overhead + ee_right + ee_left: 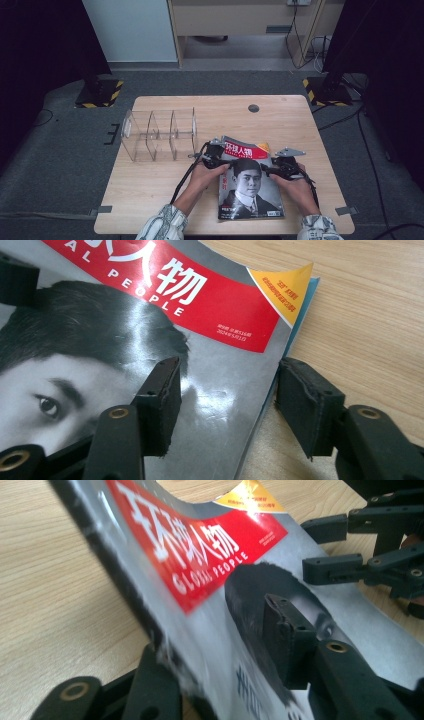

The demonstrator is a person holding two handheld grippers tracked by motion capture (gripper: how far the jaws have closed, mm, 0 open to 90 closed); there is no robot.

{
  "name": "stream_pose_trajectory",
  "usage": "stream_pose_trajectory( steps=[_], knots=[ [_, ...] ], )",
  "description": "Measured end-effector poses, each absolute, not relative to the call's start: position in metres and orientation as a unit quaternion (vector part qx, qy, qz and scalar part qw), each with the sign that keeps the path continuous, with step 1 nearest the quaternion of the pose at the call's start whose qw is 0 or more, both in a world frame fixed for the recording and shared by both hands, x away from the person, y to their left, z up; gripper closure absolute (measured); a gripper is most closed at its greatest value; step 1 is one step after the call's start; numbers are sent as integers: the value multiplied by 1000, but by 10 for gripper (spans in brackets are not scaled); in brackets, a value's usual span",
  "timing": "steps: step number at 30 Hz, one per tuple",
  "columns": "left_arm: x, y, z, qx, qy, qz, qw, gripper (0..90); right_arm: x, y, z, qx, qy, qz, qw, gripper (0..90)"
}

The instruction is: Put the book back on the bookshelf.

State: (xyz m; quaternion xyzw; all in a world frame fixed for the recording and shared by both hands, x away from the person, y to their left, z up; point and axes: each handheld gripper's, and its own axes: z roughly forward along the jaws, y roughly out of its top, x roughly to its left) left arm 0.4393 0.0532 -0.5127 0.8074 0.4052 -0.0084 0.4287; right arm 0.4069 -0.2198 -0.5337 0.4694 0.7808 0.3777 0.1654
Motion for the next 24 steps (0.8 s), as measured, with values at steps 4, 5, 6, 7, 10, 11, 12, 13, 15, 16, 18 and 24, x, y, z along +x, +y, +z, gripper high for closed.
stream_pose_trajectory(
  steps=[4,5,6,7,10,11,12,13,15,16,18,24],
  knots=[
    [442,52,-512,810,403,-12,426,556,406,-219,-533,466,784,378,161,462],
    [443,51,-512,809,405,-14,427,556,406,-219,-533,464,784,378,161,467],
    [444,51,-513,808,405,-15,427,554,406,-219,-533,465,784,378,161,475],
    [445,50,-514,811,404,-13,423,550,406,-219,-533,466,784,378,157,497],
    [446,49,-515,810,405,-15,424,550,405,-219,-533,464,785,380,156,512],
    [446,49,-516,811,404,-16,422,550,405,-219,-532,464,784,382,155,526],
    [447,48,-516,812,403,-16,422,550,405,-219,-532,463,785,383,152,537],
    [447,48,-517,815,400,-16,419,549,405,-219,-532,461,786,384,150,539],
    [448,48,-518,816,401,-18,416,549,405,-219,-532,461,786,384,151,547],
    [448,48,-518,816,401,-18,416,552,405,-219,-532,461,786,384,151,547],
    [449,49,-518,817,400,-18,415,569,405,-219,-532,460,786,385,151,558],
    [447,49,-515,811,408,-9,419,747,405,-220,-533,460,786,386,148,535]
  ],
)
